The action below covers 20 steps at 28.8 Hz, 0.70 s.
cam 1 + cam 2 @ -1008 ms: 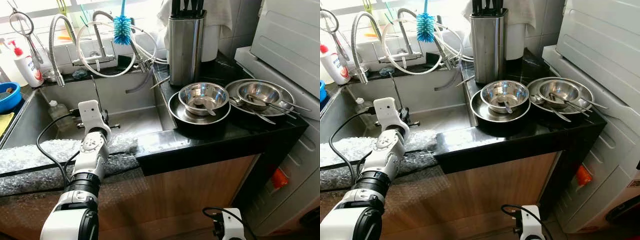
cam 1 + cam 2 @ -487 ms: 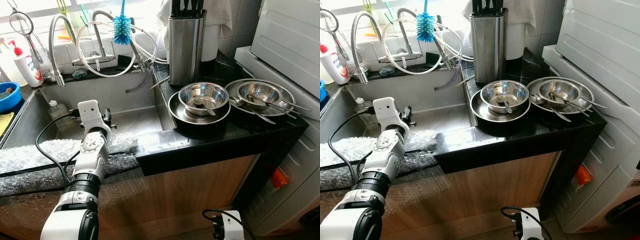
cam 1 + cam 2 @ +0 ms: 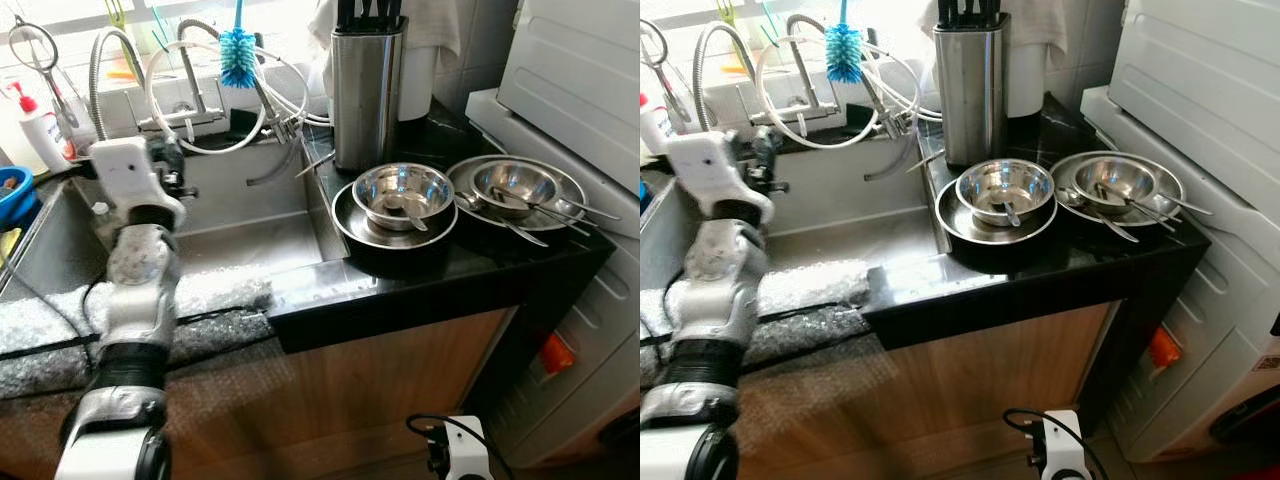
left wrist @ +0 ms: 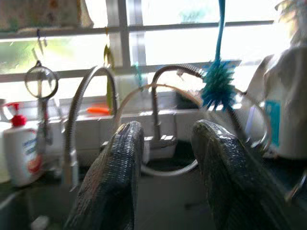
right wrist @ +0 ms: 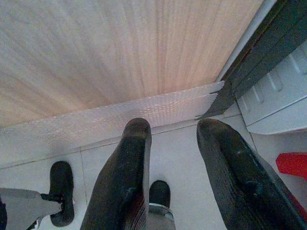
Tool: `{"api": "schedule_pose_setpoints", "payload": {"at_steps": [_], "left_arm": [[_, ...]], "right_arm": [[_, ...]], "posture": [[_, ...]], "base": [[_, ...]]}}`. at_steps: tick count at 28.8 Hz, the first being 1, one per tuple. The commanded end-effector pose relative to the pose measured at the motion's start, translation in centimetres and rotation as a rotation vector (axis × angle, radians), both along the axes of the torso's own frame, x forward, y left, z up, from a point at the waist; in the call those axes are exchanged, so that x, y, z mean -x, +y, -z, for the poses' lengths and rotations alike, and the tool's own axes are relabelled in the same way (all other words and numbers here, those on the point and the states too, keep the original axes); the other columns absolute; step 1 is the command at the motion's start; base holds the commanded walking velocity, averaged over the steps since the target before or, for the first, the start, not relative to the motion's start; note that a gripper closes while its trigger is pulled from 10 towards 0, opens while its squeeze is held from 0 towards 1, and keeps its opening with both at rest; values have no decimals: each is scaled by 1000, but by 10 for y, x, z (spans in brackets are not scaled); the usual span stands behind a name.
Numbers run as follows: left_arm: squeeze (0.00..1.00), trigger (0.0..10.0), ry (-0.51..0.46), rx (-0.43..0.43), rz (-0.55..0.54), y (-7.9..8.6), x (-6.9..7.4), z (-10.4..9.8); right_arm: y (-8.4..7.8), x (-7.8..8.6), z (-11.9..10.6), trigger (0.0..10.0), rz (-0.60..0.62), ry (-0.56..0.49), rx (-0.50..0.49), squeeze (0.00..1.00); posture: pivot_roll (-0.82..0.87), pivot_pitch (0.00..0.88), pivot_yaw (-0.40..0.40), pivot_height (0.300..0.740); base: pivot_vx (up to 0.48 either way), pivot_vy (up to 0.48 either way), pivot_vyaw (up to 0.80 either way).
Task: Kitchen organization
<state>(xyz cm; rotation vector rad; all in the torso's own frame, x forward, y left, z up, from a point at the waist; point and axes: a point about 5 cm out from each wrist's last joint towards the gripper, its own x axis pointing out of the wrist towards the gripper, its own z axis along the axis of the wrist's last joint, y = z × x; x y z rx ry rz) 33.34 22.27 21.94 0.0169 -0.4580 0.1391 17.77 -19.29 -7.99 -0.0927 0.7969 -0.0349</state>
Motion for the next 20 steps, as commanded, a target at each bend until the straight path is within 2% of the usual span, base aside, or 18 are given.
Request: {"api": "schedule_pose_setpoints", "payload": {"at_steps": [1, 6, 11, 20], "left_arm": [[0, 10000, 7, -6, -7, 12, 13, 2], [0, 10000, 80, -37, -26, 25, 40, 25], [0, 10000, 133, -32, -28, 28, 63, 40], [0, 10000, 206, 27, -37, 22, 86, 63]], "right_arm": [[6, -6, -3, 10000, -8, -30, -20, 0], [9, -9, -4, 10000, -20, -51, -22, 0], [12, -12, -6, 10000, -34, -74, -24, 0], [14, -18, -11, 10000, -44, -126, -26, 0]], "posture": [[4, 0, 123, 740], [5, 0, 122, 740], [3, 0, 119, 740], [-1, 0, 117, 740]], "base": [[0, 0, 0], [0, 0, 0], [0, 0, 0], [0, 0, 0]]}}
